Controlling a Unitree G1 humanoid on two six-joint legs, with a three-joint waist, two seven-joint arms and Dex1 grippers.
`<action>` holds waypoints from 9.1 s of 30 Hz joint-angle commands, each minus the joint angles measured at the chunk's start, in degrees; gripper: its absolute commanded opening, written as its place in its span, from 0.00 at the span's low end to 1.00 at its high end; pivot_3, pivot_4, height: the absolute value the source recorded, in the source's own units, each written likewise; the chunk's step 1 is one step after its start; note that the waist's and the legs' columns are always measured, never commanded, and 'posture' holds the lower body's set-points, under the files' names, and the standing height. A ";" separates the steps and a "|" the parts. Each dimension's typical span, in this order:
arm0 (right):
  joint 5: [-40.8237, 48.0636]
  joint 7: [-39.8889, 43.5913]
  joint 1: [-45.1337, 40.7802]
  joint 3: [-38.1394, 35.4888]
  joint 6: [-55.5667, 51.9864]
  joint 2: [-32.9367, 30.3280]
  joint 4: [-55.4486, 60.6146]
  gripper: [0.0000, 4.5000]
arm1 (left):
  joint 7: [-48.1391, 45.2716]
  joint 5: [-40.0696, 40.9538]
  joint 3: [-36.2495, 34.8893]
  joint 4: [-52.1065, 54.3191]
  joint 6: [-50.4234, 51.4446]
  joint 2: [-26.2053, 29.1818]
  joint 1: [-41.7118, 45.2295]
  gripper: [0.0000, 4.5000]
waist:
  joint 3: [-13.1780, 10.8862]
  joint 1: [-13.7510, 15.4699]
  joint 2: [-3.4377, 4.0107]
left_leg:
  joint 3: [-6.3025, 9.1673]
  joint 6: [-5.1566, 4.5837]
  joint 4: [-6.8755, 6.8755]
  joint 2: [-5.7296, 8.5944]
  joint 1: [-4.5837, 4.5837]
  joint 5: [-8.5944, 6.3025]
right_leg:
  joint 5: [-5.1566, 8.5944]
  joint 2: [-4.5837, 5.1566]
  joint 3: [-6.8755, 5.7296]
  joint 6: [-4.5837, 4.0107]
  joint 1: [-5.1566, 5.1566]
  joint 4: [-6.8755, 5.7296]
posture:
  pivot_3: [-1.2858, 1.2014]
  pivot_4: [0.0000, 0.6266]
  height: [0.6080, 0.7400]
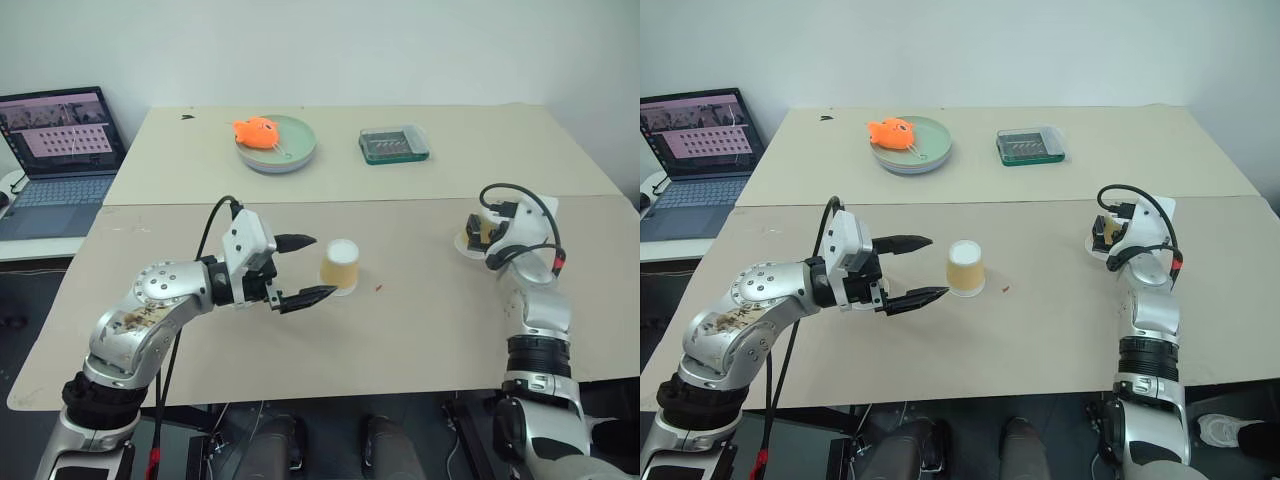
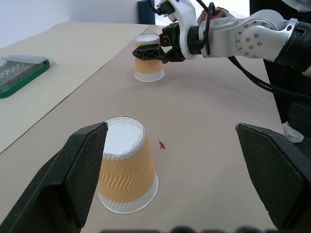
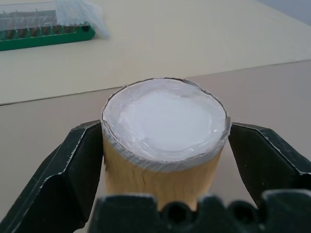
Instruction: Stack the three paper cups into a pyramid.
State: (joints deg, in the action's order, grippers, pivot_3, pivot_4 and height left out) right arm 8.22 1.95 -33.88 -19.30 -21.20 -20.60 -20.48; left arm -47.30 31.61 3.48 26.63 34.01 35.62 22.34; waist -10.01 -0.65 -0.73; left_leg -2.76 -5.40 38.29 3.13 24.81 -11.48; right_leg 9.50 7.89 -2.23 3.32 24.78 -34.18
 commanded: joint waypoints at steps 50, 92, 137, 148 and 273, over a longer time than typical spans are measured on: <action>13.76 67.34 1.03 22.80 1.61 -19.63 12.96 0.52 | 0.46 1.03 -1.80 3.57 1.28 2.02 0.31 1.00 | -0.06 1.40 0.02 | 0.03 0.22 0.09 -0.07 -0.22 -0.35 | 0.01 0.17 -0.04 0.03 -0.29 0.12 | 0.52 0.24 1.00; 6.66 68.97 -7.55 23.27 9.93 -15.04 1.74 1.00 | 1.06 0.92 -2.79 4.46 2.53 2.31 0.07 1.00 | -0.07 1.26 0.02 | 0.03 0.34 0.09 -0.03 -0.24 -0.31 | 0.00 0.10 -0.05 0.02 -0.29 0.09 | 0.52 0.24 1.00; 18.69 75.67 1.69 7.63 1.20 -34.61 13.29 1.00 | 37.43 -17.68 -11.92 17.07 1.64 -17.82 -31.29 1.00 | -0.13 2.32 -0.11 | 0.02 0.17 0.11 0.01 -0.22 -0.49 | 0.09 0.50 -0.14 0.05 -0.39 0.18 | 0.52 0.24 1.00; 20.53 80.81 5.41 8.53 0.37 -35.51 17.06 1.00 | 35.96 -18.86 -10.04 8.41 -3.48 -18.41 -26.72 1.00 | -0.12 2.85 -0.12 | 0.02 0.18 0.11 0.00 -0.21 -0.51 | 0.08 0.53 -0.13 0.06 -0.36 0.17 | 0.52 0.24 1.00; 23.63 60.58 19.48 1.59 -5.21 -33.29 32.18 1.00 | -23.19 -14.82 3.98 -58.17 -7.20 -22.14 45.42 0.99 | -0.20 2.88 -0.21 | 0.10 -0.55 0.77 0.08 0.32 -0.49 | -0.04 0.52 -0.27 0.41 -0.20 0.13 | 0.52 0.24 1.00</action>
State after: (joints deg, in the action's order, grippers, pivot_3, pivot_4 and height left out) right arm 30.72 62.38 -13.21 -16.52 -26.73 -53.54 11.55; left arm -70.49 15.91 8.57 -33.51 27.41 13.30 65.61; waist -10.21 2.23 -0.95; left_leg -2.66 -5.95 39.06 3.22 25.13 -11.97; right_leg 9.46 8.41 -2.50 3.73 24.58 -34.05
